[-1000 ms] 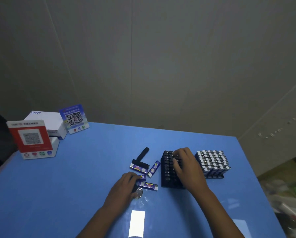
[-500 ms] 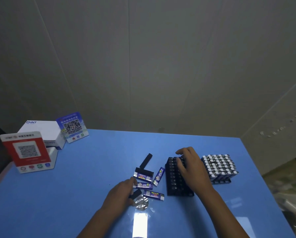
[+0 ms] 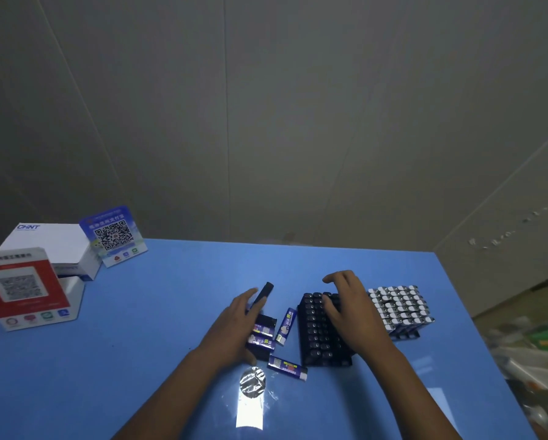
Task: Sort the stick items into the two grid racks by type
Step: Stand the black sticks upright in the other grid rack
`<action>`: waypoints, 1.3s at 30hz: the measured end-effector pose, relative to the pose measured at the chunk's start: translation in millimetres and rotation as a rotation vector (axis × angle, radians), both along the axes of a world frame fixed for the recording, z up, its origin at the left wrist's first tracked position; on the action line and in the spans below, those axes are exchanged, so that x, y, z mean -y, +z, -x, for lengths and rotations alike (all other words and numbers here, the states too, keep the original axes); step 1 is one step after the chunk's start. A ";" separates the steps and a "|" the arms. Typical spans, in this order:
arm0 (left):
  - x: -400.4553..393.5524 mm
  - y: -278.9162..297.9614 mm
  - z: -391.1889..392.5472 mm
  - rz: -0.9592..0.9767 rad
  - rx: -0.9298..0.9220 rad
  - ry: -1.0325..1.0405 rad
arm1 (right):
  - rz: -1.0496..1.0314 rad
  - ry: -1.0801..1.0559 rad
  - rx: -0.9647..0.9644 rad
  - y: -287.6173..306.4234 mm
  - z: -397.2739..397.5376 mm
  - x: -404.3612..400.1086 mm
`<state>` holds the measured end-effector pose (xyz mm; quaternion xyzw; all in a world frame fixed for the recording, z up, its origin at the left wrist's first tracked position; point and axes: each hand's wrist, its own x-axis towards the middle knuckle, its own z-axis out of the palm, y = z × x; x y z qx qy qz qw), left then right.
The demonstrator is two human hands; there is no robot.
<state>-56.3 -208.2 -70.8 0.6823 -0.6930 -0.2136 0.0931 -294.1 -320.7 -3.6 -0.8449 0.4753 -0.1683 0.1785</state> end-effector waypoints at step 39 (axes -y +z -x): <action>-4.6 0.6 -13.3 -0.082 0.076 -0.108 | 0.010 0.030 -0.082 0.2 11.0 -4.2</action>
